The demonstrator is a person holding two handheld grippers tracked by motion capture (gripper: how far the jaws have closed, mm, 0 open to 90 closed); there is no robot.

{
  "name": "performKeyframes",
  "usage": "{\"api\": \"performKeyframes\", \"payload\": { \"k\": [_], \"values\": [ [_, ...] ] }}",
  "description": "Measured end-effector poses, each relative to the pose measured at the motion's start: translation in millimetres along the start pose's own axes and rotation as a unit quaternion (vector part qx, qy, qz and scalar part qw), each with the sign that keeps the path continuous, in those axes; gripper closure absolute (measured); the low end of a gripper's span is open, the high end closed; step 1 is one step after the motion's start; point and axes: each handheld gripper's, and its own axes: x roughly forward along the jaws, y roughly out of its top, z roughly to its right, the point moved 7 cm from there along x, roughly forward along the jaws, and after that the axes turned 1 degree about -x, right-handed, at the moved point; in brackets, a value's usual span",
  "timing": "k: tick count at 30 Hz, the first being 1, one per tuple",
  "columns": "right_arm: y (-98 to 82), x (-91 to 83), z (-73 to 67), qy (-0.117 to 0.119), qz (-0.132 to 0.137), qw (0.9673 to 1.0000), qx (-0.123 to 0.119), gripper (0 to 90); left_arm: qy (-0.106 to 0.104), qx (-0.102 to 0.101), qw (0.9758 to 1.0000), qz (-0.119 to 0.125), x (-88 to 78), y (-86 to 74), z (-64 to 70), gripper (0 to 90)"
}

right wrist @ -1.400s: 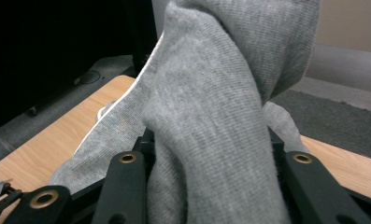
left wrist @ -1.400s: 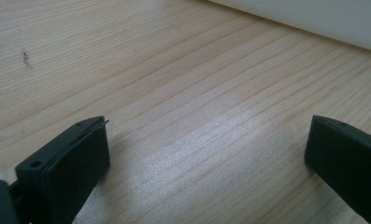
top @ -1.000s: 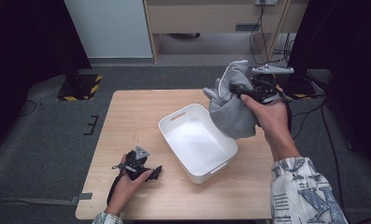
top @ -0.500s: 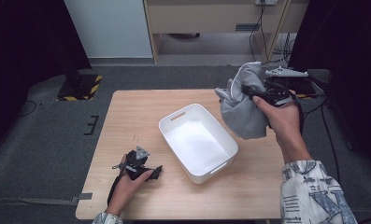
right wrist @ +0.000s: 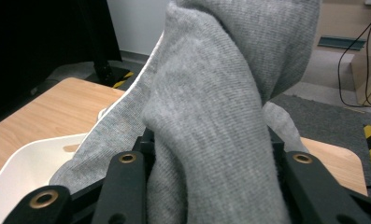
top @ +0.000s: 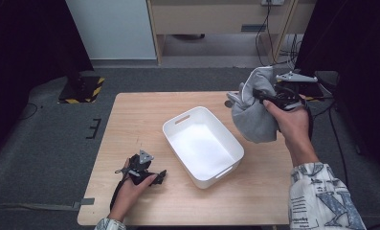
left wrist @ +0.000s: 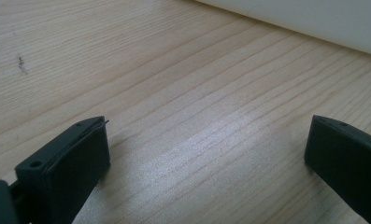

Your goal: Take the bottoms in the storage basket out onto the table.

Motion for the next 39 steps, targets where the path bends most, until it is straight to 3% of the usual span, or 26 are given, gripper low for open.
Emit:
{"api": "performKeyframes", "payload": {
  "k": [11, 21, 39],
  "values": [
    [-8.3, 9.5, 16.2, -0.011, 0.0, 0.9999, 0.011, 58.4, -0.001, 0.001, 1.0, 0.0, 0.2, 0.1, 0.5, 0.0],
    [-14.3, 12.4, 43.3, -0.041, -0.001, 0.999, 0.015, 58.3, -0.001, 0.0, 1.0, 0.0, 0.4, 0.3, 0.8, 0.0],
    [-70.9, 29.8, 61.1, -0.047, -0.026, 0.998, 0.033, 58.2, 0.002, -0.002, 1.0, -0.001, 0.0, -0.1, 1.4, 0.0]
  ]
}}
